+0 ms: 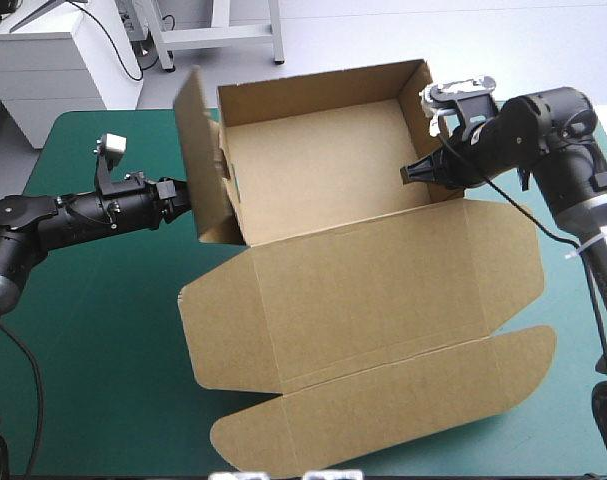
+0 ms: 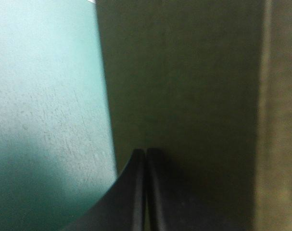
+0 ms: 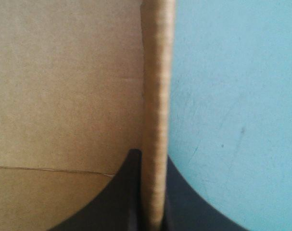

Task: Fold the box

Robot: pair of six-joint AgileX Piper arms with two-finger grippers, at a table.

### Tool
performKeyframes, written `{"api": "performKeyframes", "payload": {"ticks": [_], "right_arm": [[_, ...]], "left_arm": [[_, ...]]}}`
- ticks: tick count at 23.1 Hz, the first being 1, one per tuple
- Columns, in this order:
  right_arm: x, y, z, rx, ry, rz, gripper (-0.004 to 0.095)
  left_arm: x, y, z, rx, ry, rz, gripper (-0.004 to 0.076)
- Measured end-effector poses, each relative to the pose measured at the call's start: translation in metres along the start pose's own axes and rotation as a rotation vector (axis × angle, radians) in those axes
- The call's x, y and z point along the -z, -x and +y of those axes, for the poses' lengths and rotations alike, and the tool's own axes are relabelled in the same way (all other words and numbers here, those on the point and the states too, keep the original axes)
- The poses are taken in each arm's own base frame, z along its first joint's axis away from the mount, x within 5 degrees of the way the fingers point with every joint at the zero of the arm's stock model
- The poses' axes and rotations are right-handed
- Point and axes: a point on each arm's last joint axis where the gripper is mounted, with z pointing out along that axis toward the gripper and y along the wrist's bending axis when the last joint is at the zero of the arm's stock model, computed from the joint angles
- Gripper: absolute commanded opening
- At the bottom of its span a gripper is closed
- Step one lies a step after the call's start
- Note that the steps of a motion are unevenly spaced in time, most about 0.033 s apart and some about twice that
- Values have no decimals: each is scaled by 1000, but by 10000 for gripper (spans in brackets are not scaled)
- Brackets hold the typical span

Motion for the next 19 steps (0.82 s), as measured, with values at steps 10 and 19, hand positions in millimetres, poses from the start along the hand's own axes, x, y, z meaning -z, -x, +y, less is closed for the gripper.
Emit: {"api": "performKeyframes", "payload": {"ticks": [10,19], "right_arm": [[-28,-11,0,-11,-32,54,-14],[-28,-11,0,-11,-32,51,-14]], "left_arm": [[1,-5,-4,-13,-30,47,-8],[3,8,-19,68,-187,-77,-8]]}}
